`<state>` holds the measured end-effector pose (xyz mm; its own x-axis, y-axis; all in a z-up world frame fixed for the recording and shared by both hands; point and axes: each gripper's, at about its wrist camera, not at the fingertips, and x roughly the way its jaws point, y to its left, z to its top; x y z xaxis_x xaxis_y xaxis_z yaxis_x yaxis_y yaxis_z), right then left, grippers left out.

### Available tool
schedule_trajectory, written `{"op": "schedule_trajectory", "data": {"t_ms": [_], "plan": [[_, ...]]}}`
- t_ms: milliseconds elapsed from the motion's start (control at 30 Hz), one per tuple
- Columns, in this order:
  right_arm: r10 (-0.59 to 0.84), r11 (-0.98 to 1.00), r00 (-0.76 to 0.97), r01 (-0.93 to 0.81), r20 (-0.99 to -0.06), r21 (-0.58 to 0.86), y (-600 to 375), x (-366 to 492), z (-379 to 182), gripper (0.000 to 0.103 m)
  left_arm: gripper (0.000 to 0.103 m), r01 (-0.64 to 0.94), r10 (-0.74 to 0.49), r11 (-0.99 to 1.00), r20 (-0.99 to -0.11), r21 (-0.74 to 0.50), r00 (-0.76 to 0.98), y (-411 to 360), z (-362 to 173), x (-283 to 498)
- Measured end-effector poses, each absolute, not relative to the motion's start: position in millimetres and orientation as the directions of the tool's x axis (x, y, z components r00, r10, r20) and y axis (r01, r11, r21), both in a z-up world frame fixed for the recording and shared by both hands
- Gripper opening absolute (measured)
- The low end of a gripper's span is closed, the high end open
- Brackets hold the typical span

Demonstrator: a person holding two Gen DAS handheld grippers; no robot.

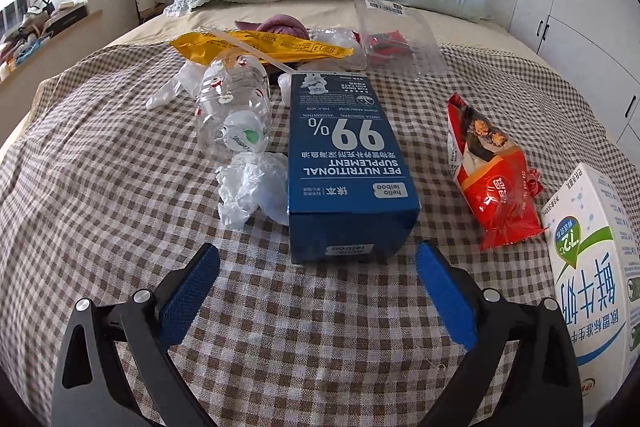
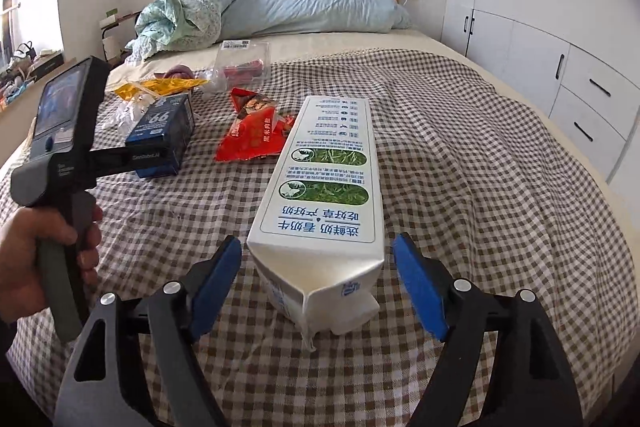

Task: Collect trash
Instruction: 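Grasp the blue supplement box with the left tool while the right tool holds the carton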

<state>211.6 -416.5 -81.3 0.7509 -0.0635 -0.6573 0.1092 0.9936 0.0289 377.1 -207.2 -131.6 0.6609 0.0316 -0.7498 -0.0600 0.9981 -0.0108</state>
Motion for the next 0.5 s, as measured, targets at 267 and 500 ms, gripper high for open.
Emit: {"op": "schedule_trajectory", "data": {"t_ms": [267, 500], "plan": [[-0.084, 0.973, 0.722, 0.209, -0.687, 0.1, -434.3, 213.3, -106.2, 0.074, 0.001, 0.007, -0.035, 0.999, -0.732, -0.042, 0.681, -204.3, -121.9, 369.9], [-0.115, 0.972, 0.784, 0.216, -0.61, 0.093, -441.8, 185.6, -65.6, 0.071, 0.029, 0.125, -0.083, 0.992, -0.694, 0.01, 0.715, -195.8, -101.8, 358.3]]}}
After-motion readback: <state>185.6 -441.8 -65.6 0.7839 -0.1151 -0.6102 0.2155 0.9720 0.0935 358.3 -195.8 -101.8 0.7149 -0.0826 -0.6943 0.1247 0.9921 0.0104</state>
